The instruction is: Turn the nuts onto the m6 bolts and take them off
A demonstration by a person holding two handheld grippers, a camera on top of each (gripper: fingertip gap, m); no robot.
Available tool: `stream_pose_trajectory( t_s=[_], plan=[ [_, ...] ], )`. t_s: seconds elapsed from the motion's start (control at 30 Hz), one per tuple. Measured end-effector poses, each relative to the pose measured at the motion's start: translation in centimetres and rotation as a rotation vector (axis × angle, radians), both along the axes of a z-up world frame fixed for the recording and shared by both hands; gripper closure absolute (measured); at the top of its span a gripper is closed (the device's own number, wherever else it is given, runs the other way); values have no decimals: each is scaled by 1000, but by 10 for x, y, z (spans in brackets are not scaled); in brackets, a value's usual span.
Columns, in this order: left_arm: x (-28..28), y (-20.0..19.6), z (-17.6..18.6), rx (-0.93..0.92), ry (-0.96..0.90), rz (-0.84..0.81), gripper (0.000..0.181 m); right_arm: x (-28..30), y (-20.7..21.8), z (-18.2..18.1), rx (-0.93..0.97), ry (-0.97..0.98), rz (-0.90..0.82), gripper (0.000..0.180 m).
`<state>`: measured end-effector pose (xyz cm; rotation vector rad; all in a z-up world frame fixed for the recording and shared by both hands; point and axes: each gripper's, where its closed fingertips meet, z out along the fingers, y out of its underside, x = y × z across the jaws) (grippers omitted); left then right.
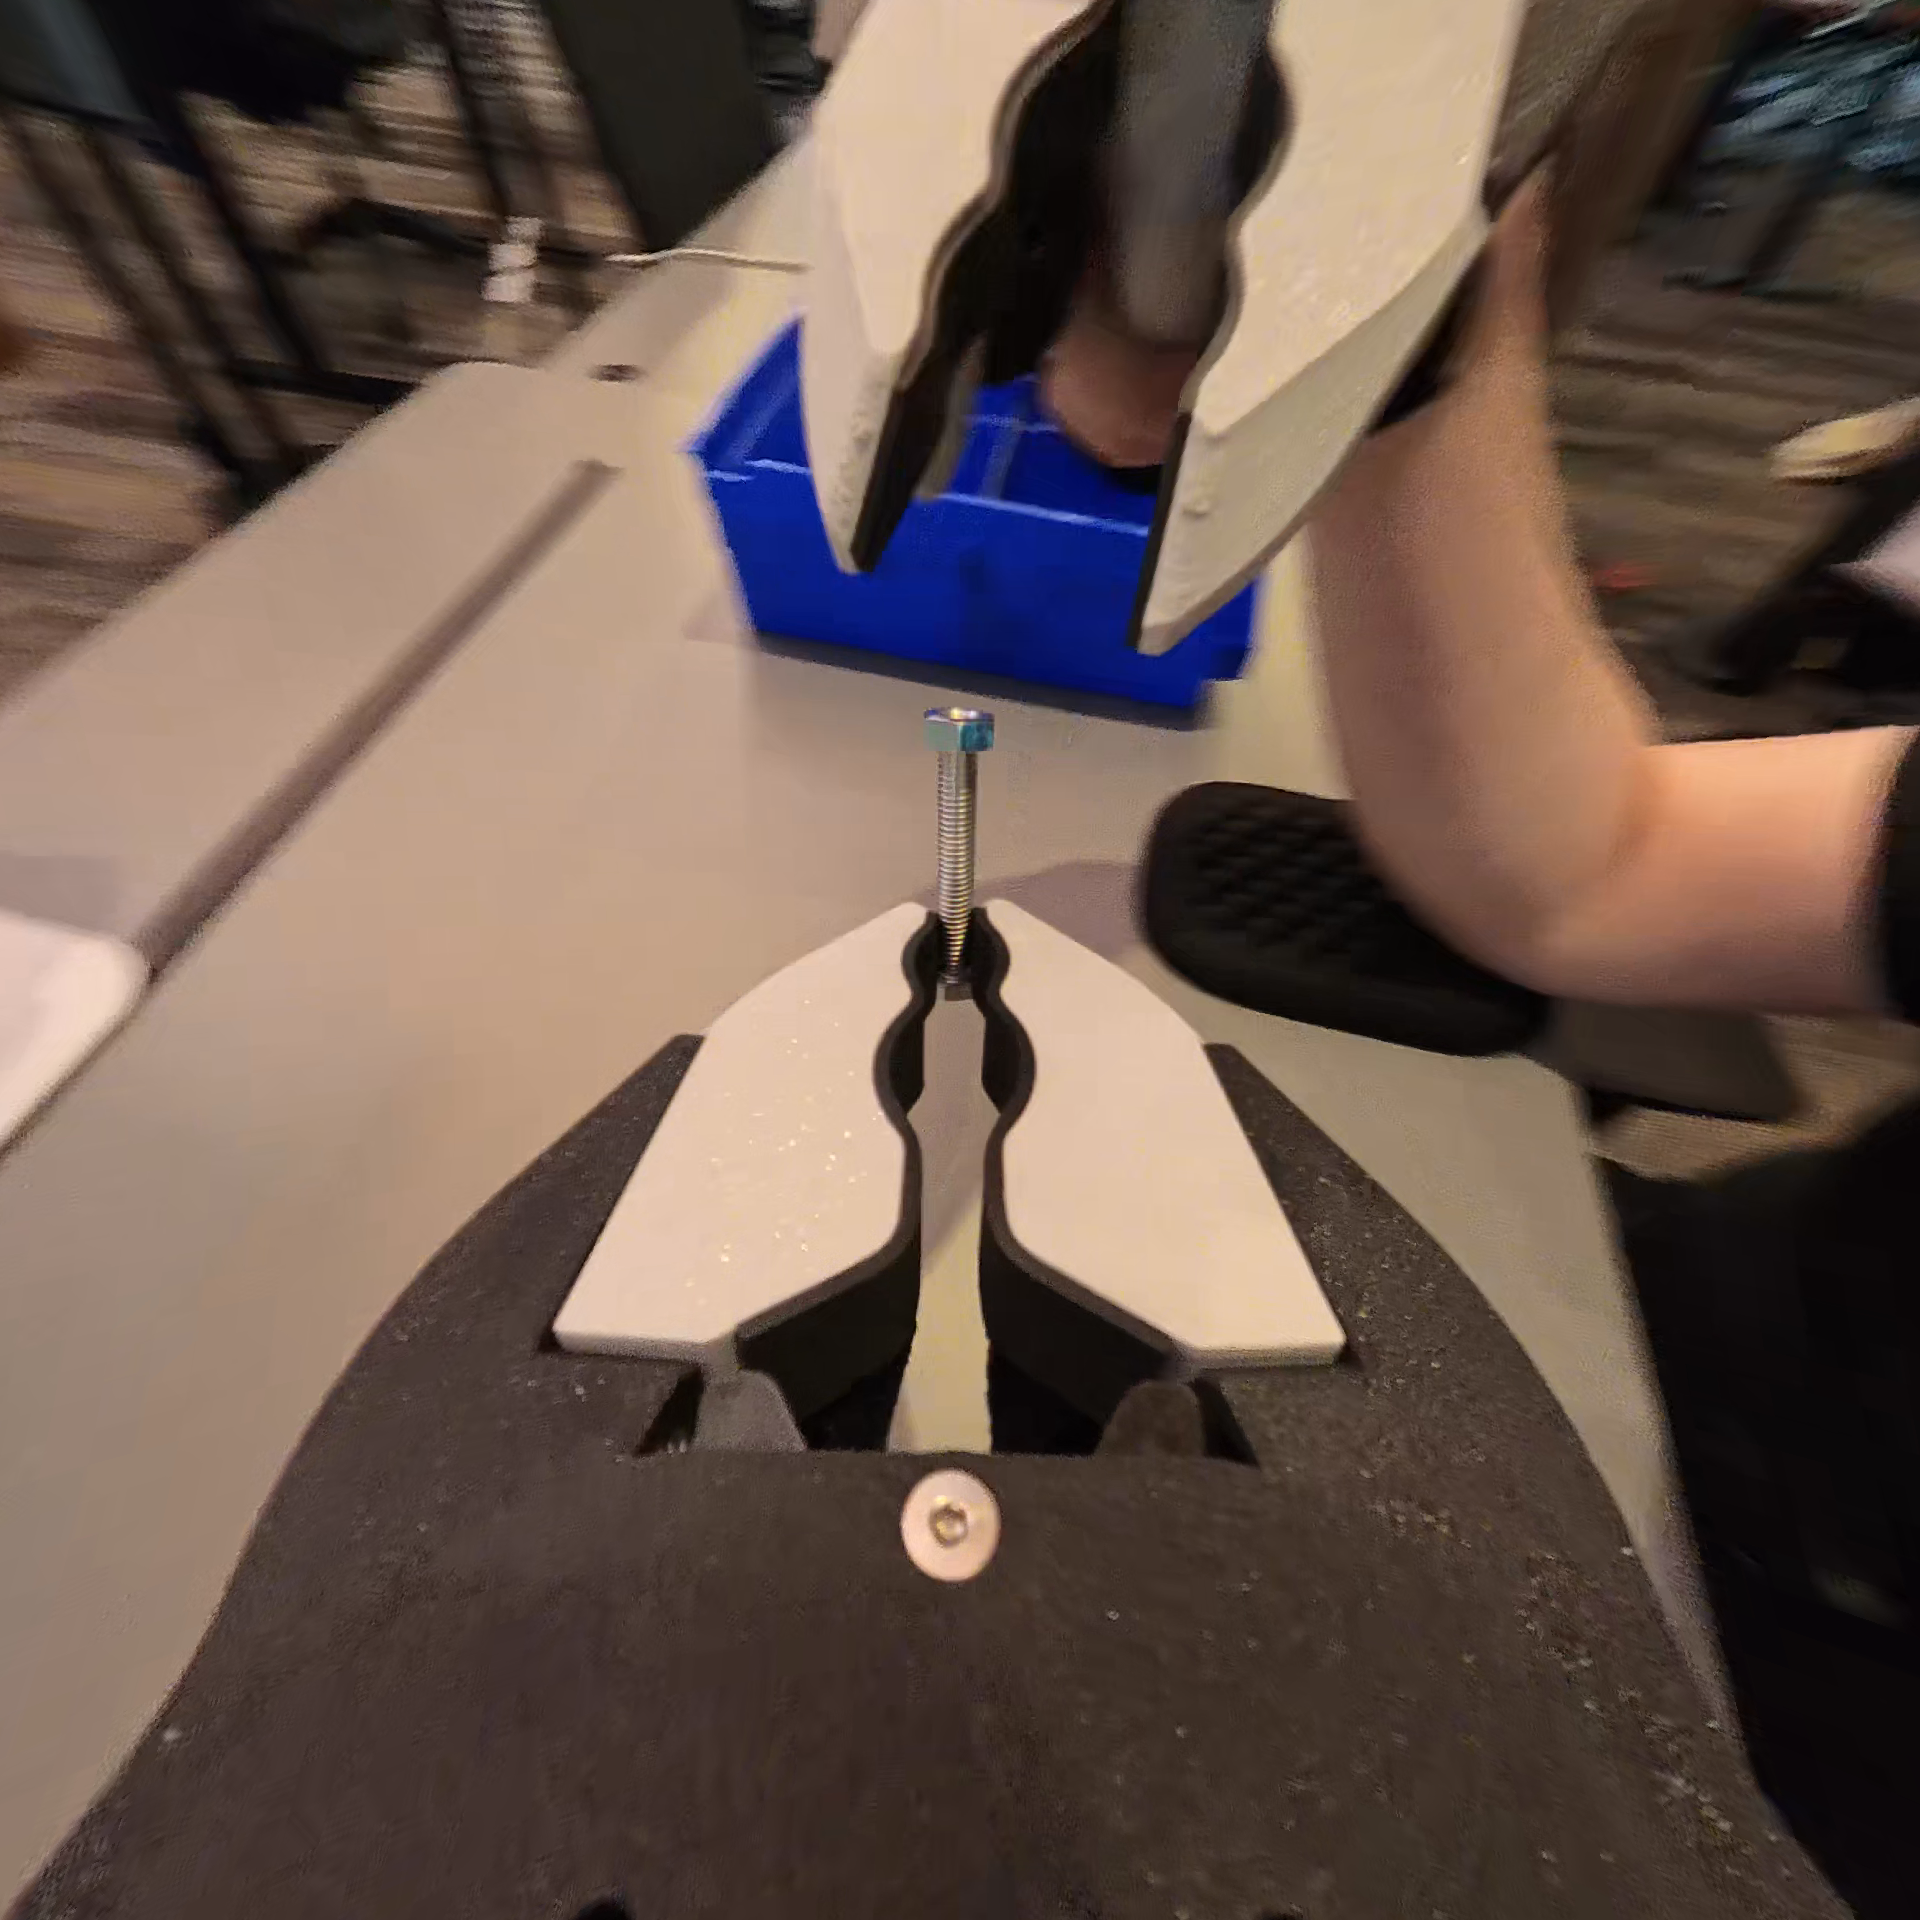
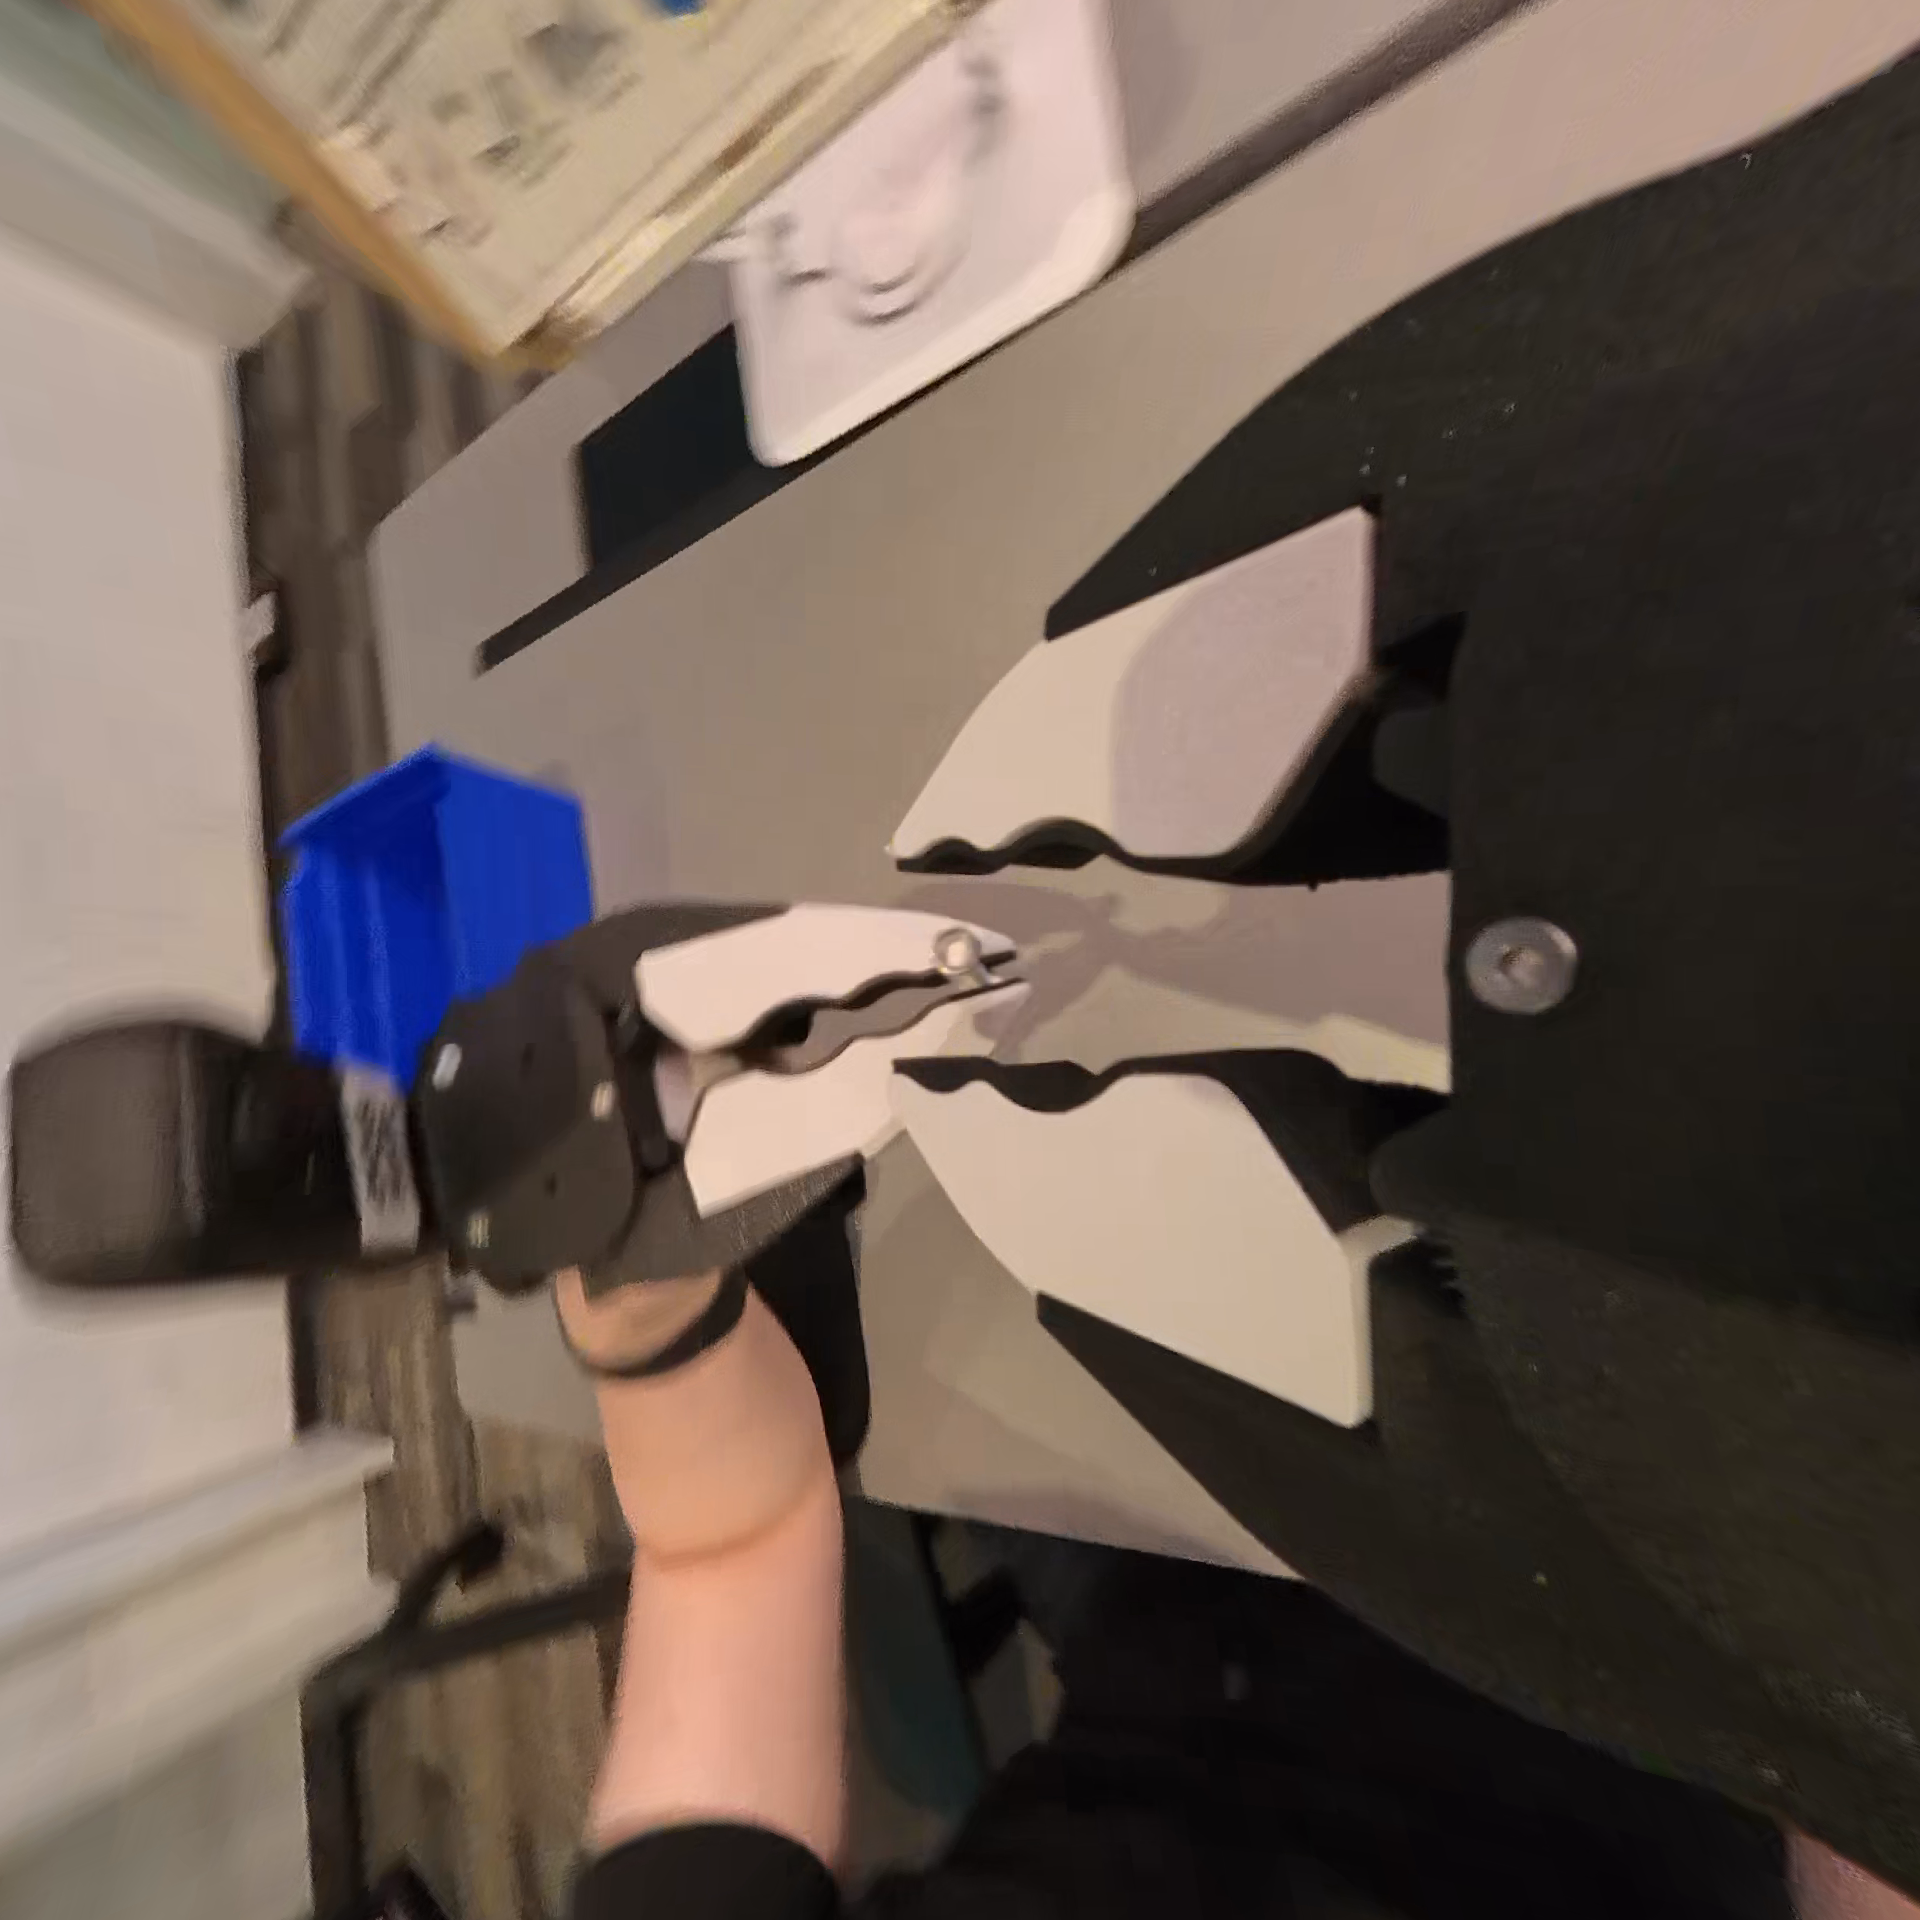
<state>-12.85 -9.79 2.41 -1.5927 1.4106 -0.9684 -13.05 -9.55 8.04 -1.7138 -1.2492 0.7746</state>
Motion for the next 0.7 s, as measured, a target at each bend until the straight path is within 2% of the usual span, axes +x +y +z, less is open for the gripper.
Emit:
stream_pose_trajectory(
  t_s=[0.1,0.27,0.43,0.57,0.7],
  plan=[
    [-5,31,-4,176,55,212,176,7,18,-11,-165,-19,-243,147],
    [-8,46,-8,324,128,334,176,3,39,-17,-222,11,-388,149],
    [-7,45,-10,308,125,331,176,-1,39,-32,-238,-57,-366,150],
    [-7,43,-10,299,121,319,176,-3,35,-37,-244,-94,-321,169],
    [-6,38,-9,280,118,282,176,-2,30,-36,-229,-111,-273,170]
  ],
)
